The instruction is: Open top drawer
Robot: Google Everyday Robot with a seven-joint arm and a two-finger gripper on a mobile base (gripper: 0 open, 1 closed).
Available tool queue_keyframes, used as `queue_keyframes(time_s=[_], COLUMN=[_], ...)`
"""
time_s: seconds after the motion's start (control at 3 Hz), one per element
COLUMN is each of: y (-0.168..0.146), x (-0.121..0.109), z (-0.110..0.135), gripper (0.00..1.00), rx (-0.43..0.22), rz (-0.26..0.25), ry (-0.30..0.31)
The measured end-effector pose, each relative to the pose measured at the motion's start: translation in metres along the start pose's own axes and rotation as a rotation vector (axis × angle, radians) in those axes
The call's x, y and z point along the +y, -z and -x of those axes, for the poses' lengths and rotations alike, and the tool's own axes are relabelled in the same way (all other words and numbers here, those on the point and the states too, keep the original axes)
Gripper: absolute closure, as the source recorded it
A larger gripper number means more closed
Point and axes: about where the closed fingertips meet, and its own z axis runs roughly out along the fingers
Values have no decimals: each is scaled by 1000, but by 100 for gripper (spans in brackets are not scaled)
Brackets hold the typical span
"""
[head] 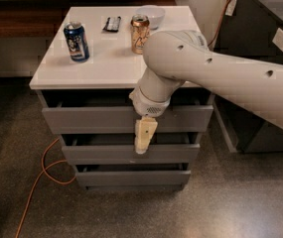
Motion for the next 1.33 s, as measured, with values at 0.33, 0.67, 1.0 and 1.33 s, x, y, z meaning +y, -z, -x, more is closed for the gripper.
queue_keyframes(time_s=[0.33, 0.67, 1.0, 1.33], y=[-7, -32, -53, -81], x=[0, -17, -34, -50], z=[6, 11, 17, 24], gripper=[0, 0, 0, 0], rx=[-9, -2, 10, 44], rz=[26, 13, -9, -30], ry=[9, 20, 37, 75])
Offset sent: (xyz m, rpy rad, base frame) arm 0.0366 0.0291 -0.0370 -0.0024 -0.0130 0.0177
